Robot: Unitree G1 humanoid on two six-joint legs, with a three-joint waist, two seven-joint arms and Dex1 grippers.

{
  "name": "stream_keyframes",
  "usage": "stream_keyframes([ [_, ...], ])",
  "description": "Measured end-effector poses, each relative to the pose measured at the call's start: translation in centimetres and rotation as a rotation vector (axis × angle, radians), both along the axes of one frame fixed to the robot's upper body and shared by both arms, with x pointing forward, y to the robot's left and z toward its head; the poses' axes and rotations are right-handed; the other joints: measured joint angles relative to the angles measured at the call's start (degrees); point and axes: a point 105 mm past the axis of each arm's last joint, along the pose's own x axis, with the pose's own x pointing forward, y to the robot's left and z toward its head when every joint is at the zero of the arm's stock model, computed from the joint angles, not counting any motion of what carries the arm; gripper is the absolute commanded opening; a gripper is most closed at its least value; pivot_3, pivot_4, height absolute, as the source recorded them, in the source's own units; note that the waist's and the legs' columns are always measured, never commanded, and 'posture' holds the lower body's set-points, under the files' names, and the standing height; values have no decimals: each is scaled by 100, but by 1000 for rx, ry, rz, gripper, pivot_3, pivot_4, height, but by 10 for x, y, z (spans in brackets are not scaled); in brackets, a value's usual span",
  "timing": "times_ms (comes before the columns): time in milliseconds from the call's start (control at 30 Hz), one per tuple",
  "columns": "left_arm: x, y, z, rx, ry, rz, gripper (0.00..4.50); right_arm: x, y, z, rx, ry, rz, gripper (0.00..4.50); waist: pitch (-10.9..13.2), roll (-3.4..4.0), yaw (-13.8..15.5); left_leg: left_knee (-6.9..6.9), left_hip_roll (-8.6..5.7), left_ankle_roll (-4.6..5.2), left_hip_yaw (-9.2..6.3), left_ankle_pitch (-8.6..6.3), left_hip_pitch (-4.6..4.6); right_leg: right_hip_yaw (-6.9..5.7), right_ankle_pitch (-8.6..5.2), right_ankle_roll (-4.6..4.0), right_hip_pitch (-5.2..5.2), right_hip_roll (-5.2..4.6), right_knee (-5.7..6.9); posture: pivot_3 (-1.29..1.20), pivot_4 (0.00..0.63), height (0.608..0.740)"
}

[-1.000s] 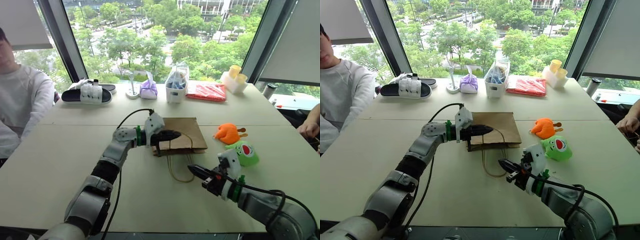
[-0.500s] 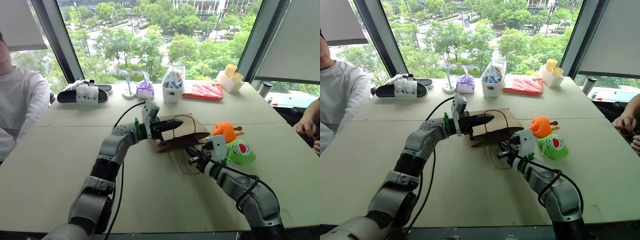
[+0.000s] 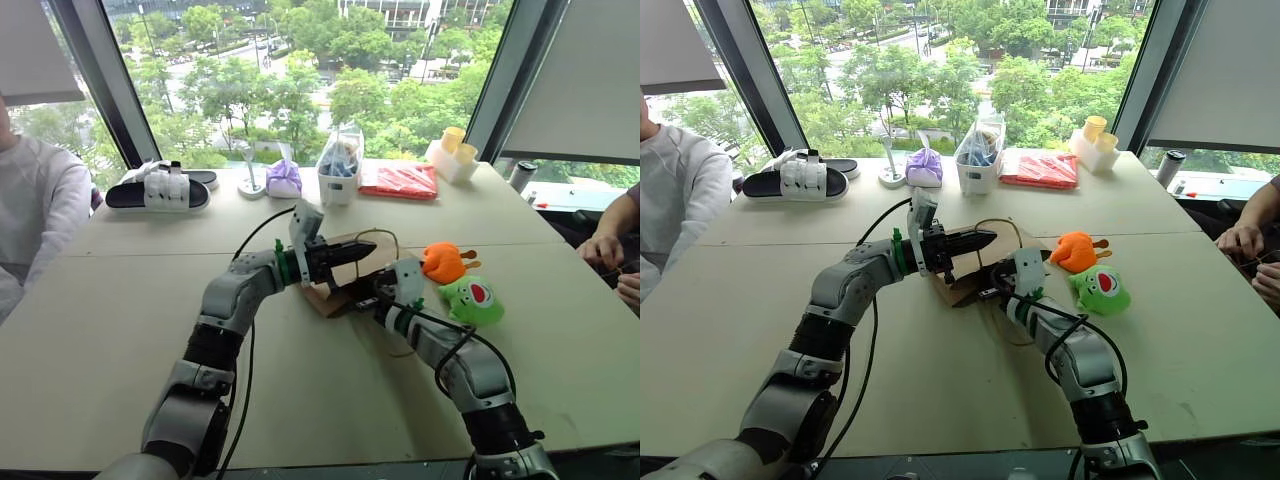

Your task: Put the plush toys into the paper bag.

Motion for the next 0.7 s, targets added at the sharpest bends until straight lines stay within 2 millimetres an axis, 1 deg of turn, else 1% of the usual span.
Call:
stream_keyframes([
  [100, 4, 6, 5, -40, 37, 23, 17, 10, 3, -13, -14, 24, -10, 0, 0, 0, -12, 0, 0, -8, 1, 5, 1, 2, 0, 0, -4, 0, 7, 0, 150, 740],
  [167, 7, 13, 10, -54, 33, 47, 17, 13, 4, -25, -21, 49, -14, 0, 0, 0, -13, 0, 0, -12, 2, 7, 2, 1, 0, -1, -4, 1, 9, 0, 150, 740],
  [267, 10, 22, 15, -36, 6, 62, 17, 14, 7, -28, -19, 37, -1, 0, -1, 0, -18, 0, 0, -14, 2, 8, 3, 2, 0, -1, -4, 1, 10, 0, 150, 740],
  [367, 7, 21, 25, -43, -16, 26, 17, 13, 11, -28, -13, 32, 8, 0, -1, 0, -16, 0, 1, -18, 1, 10, 2, 1, 0, -1, -4, 1, 11, 0, 150, 740],
  [467, -12, 13, 47, -83, -50, -74, 17, 12, 18, -28, 4, 36, 21, 0, -1, 0, -26, -3, 2, -18, -7, 10, 2, 3, 0, -1, -6, 1, 11, 0, 150, 740],
  [533, -25, 5, 57, -113, -59, -137, 17, 12, 21, -29, 9, 38, 25, 0, -1, 1, -20, -3, 2, -19, -10, 10, 3, 5, 0, -1, -6, 1, 11, 0, 150, 740],
  [700, -44, -8, 68, -152, -32, -211, 17, 11, 25, -29, 20, 42, 32, 0, -1, 1, -17, -1, 1, -19, -11, 11, 4, 6, 0, -1, -4, 1, 11, 0, 150, 740],
])
